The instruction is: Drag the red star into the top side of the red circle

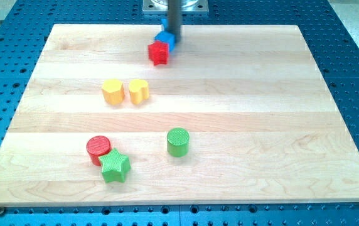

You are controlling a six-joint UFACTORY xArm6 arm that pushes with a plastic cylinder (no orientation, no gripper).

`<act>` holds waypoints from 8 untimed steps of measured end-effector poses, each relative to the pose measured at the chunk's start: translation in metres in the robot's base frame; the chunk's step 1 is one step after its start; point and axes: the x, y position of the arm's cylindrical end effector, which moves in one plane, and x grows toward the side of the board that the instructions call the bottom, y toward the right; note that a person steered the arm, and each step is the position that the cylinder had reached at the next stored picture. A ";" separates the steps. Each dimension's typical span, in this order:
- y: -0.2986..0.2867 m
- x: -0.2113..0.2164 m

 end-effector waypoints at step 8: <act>-0.042 0.204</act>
